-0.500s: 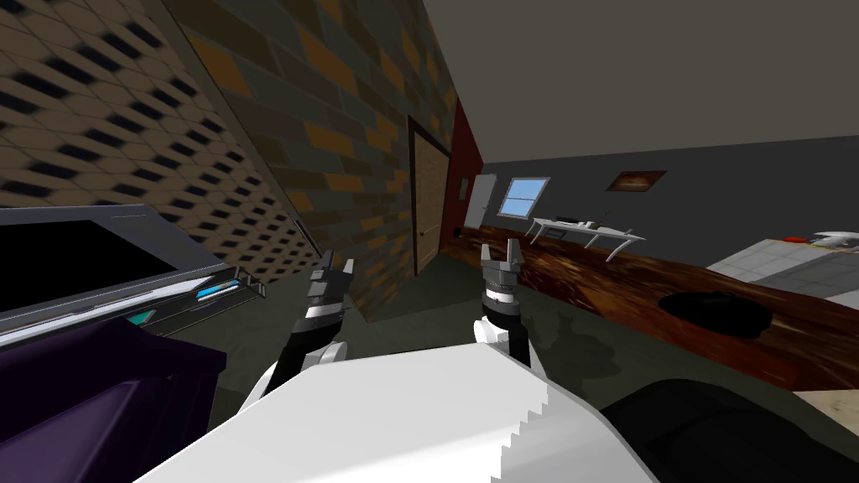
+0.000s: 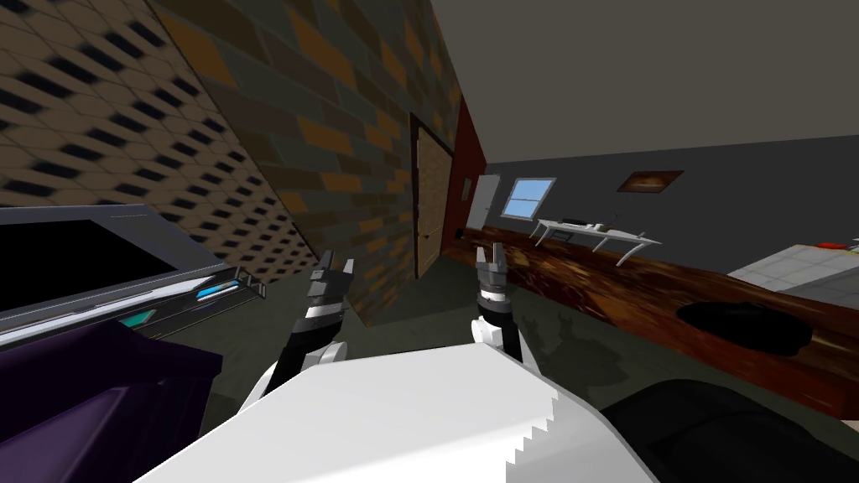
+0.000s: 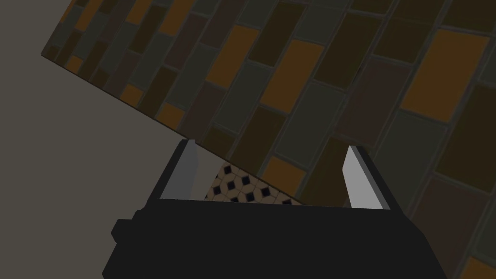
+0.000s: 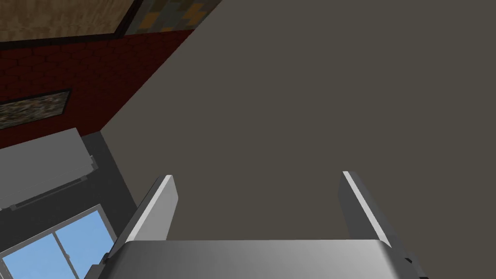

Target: Pull the door open

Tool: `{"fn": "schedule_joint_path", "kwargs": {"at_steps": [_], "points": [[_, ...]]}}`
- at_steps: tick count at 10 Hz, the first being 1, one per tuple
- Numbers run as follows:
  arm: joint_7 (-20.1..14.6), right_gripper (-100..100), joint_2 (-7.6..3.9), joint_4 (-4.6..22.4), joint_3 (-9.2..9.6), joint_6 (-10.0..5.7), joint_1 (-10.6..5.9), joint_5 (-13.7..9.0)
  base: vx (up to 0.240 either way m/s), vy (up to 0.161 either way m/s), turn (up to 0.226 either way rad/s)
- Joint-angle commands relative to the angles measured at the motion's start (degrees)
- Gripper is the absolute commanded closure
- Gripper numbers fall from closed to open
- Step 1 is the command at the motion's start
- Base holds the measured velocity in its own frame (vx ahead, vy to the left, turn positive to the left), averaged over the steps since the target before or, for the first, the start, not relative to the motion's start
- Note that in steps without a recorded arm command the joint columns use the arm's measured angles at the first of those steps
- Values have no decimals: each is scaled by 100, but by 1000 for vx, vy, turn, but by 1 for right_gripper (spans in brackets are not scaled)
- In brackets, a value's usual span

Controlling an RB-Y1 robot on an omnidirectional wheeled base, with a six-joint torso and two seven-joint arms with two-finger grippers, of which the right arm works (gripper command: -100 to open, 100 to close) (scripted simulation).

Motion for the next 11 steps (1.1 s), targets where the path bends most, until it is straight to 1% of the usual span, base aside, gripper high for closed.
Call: {"fn": "schedule_joint_path", "kwargs": {"at_steps": [1,2,3,4,6,8,9,11], "points": [[93,-100,-40,173,2,-51,-59,44,110,-10,39],[180,-100,-79,324,8,-91,-111,87,104,-11,46],[224,-100,-98,400,10,-111,-138,109,99,-20,35],[314,-100,-138,556,16,-153,-192,154,98,-21,41],[423,-100,-179,746,22,-203,-257,209,105,-20,41],[642,-100,-262,1125,36,-303,-389,318,136,-30,61],[702,-100,-283,1229,40,-331,-425,348,152,-32,58],[956,-100,-366,1670,55,-448,-578,475,166,-49,74]]}}
